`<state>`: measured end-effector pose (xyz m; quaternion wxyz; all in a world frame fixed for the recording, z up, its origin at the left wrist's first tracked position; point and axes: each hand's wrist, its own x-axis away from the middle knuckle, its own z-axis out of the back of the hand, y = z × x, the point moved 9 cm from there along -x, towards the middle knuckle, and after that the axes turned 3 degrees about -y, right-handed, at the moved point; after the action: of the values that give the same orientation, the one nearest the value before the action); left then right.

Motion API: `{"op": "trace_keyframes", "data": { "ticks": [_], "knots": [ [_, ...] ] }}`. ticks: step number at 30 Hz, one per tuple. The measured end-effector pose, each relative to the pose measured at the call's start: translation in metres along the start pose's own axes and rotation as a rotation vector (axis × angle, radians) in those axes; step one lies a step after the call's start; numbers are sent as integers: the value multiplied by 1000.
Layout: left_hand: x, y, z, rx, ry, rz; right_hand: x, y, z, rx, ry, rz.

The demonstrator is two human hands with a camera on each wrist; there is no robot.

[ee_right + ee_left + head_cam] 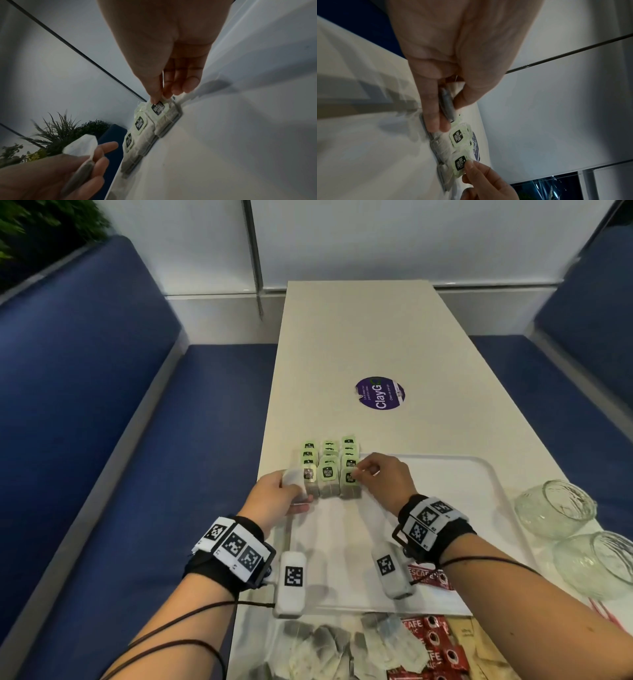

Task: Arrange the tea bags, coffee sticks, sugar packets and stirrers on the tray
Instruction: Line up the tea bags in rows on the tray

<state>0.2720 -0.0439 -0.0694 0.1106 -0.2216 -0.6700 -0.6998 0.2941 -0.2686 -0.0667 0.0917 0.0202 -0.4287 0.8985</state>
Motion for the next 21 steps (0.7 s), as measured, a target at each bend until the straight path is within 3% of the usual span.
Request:
{"op": "trace_keyframes", "data": {
  "ticks": [5,10,16,21],
  "knots": [
    [3,0,-6,1,-8,-19,16,-18,9,-187,22,51],
    [17,11,-29,-52,-60,-83,37,-54,-13,-238,-209,165],
    [35,35,-19,-441,232,-325,46,-56,-9,-101,-113,156],
    [42,35,-35,-514,150,-355,54,-66,-13,-117,-95,139]
  ]
}}
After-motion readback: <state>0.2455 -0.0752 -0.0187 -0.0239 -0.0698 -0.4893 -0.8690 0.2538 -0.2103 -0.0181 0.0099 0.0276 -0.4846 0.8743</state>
